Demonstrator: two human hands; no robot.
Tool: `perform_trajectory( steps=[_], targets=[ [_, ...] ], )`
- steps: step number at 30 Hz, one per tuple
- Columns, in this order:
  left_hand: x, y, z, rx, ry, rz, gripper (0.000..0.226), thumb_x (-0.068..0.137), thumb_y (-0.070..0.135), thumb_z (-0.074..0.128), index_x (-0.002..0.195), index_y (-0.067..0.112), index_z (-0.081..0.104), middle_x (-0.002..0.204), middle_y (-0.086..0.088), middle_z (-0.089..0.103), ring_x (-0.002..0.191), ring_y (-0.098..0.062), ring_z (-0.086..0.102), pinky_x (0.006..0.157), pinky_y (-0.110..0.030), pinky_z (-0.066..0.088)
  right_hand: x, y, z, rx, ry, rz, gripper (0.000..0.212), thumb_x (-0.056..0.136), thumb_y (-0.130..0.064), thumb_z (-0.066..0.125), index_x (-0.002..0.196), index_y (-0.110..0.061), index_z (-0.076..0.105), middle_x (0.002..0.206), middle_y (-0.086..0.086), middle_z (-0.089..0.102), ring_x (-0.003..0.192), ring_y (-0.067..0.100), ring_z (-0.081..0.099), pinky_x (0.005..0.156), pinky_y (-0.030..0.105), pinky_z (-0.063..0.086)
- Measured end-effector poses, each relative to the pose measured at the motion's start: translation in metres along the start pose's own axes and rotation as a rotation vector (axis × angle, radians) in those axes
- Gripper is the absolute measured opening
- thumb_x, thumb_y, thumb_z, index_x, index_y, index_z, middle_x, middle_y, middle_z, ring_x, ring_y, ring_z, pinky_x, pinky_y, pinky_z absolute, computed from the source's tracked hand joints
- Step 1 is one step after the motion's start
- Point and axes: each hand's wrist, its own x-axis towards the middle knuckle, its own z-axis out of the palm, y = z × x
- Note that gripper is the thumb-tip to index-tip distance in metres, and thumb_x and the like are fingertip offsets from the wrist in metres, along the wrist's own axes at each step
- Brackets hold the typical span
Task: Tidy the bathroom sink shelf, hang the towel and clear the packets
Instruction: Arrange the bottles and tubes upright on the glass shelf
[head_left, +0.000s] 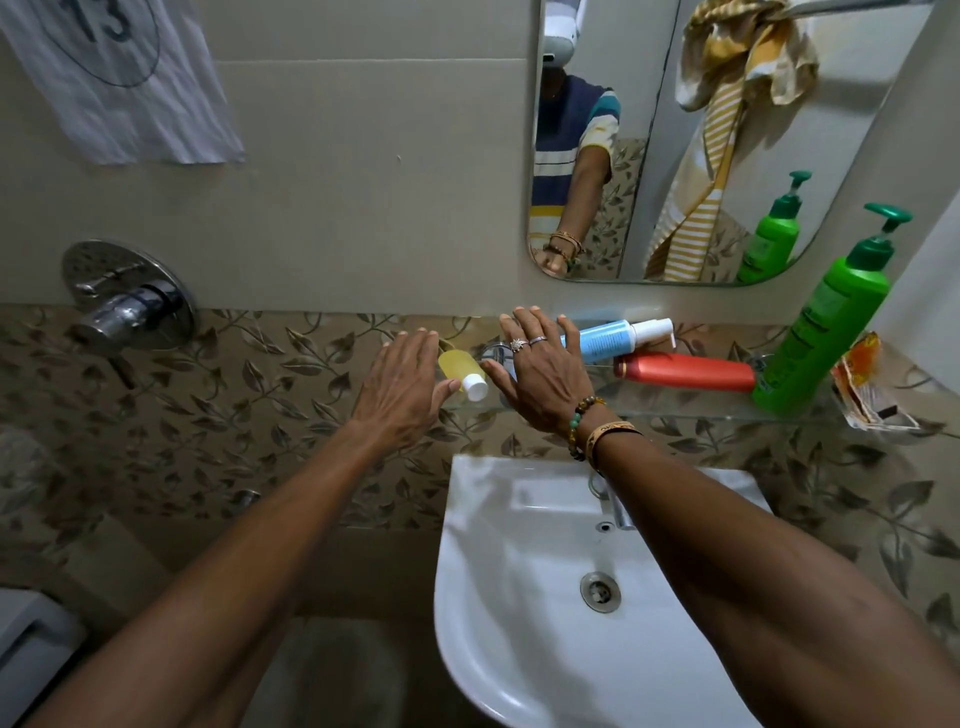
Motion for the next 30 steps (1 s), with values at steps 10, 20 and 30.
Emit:
perform_trajectory(
  steps=[10, 20, 30],
  targets=[
    [0.002, 0.002, 0.011, 0.023, 0.015, 0.031, 0.072, 0.100, 0.051, 0.041, 0.152, 0.003, 0.028, 0.157, -0.017, 0.033, 0.145, -0.032, 0.029, 0.119, -0.043, 0.023, -0.005, 0.005, 0.011, 0.023, -0.025, 0.006, 0.061, 0.099, -0.054, 0.039, 0.142, -0.012, 0.047, 0.145, 0.008, 0.048, 0.137, 0.028, 0.040, 0.115, 0.050, 0.024],
    [0.019, -0.023, 0.002, -0.043, 0.013, 0.052, 0.070, 0.102, 0.048, 0.041, 0.154, 0.005, 0.024, 0.160, -0.016, 0.027, 0.149, -0.033, 0.022, 0.122, -0.045, 0.021, 0.015, -0.007, 0.010, -0.016, -0.009, 0.069, 0.059, 0.099, -0.054, 0.037, 0.137, -0.010, 0.052, 0.132, 0.009, 0.056, 0.123, 0.029, 0.050, 0.109, 0.048, 0.029],
    [0.026, -0.048, 0.006, -0.069, 0.050, 0.123, 0.065, 0.102, 0.048, 0.043, 0.149, 0.005, 0.031, 0.153, -0.016, 0.037, 0.142, -0.032, 0.033, 0.115, -0.043, 0.030, 0.022, -0.031, 0.010, -0.055, -0.012, 0.120, 0.053, 0.099, -0.048, 0.041, 0.135, -0.011, 0.054, 0.128, 0.008, 0.060, 0.115, 0.028, 0.054, 0.103, 0.046, 0.032]
  ],
)
